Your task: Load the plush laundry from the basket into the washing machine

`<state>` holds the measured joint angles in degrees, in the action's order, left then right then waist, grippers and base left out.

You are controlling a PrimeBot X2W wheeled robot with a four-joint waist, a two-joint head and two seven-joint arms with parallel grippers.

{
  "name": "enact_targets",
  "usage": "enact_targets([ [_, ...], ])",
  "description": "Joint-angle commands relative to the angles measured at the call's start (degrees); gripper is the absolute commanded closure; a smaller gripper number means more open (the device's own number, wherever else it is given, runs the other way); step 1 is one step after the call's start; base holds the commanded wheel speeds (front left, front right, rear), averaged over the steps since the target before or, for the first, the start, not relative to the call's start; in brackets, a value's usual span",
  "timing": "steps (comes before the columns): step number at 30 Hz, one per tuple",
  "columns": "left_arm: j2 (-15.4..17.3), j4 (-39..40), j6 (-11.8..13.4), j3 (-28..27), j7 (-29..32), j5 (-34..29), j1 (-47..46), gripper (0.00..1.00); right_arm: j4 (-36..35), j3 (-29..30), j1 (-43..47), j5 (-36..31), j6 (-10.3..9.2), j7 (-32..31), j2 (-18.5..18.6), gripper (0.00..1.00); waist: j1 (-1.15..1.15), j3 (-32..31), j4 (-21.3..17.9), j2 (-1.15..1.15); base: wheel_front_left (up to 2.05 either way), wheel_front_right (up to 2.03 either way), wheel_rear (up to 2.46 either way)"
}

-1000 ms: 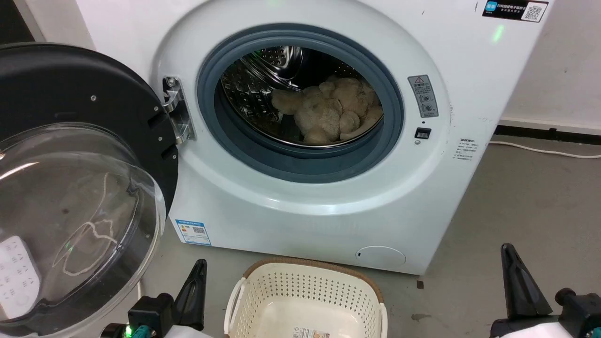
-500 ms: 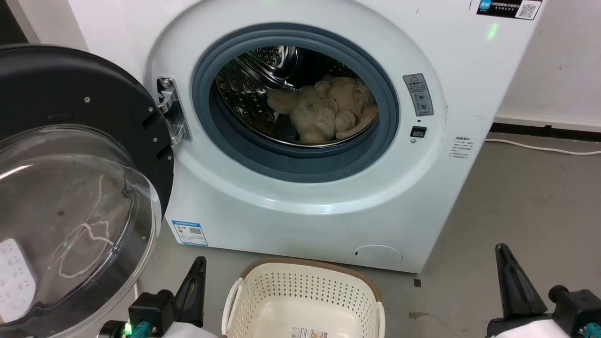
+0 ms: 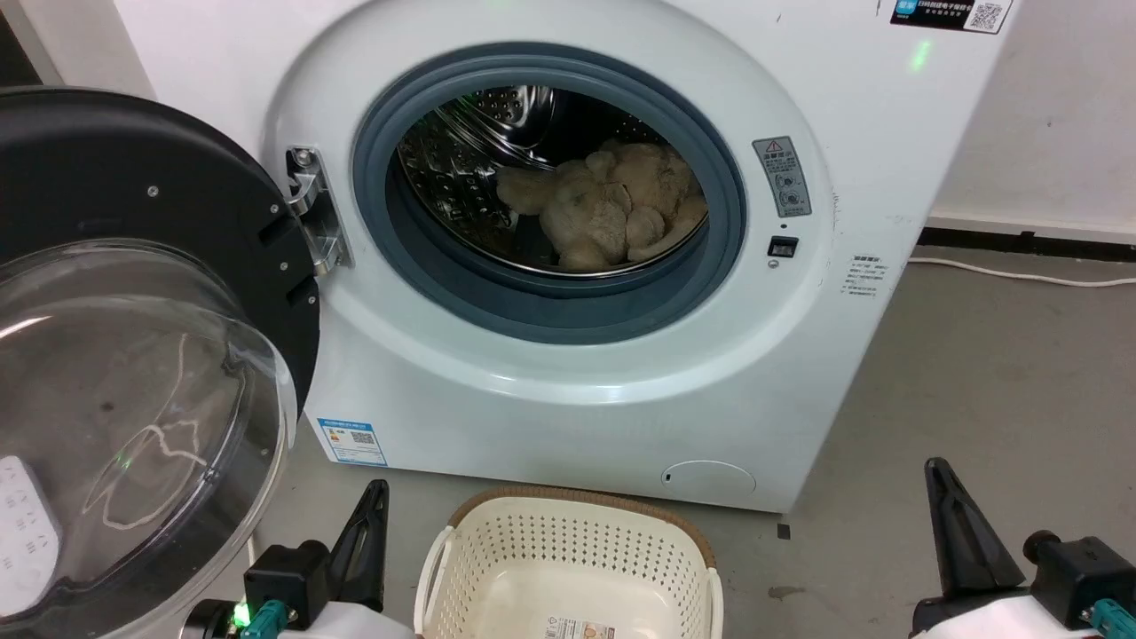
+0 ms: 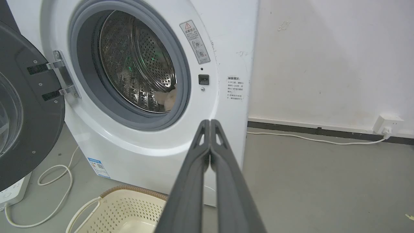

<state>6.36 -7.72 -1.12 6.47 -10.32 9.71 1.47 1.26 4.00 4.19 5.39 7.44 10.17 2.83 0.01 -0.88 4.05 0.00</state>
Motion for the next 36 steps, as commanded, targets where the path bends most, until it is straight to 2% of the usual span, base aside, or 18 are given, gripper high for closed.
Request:
enact_targets([
  [1,-0.1,0.5,0.3,-0.4,0.4,-0.5,-0.4,1.00,-0.3,-0.2,-0.7,-0.6,0.01,-0.2,0.0,1.00,0.00,0.0,-0.1,0.00,0.00,0.00,0.00],
  [36,-1.7,3.9,0.7,-3.3,5.1,-4.9,-0.9,1.00,-0.7,-2.0,-2.4,-2.9,0.03,-4.9,0.0,1.00,0.00,0.4,-1.9,0.00,0.00,0.00,0.00],
])
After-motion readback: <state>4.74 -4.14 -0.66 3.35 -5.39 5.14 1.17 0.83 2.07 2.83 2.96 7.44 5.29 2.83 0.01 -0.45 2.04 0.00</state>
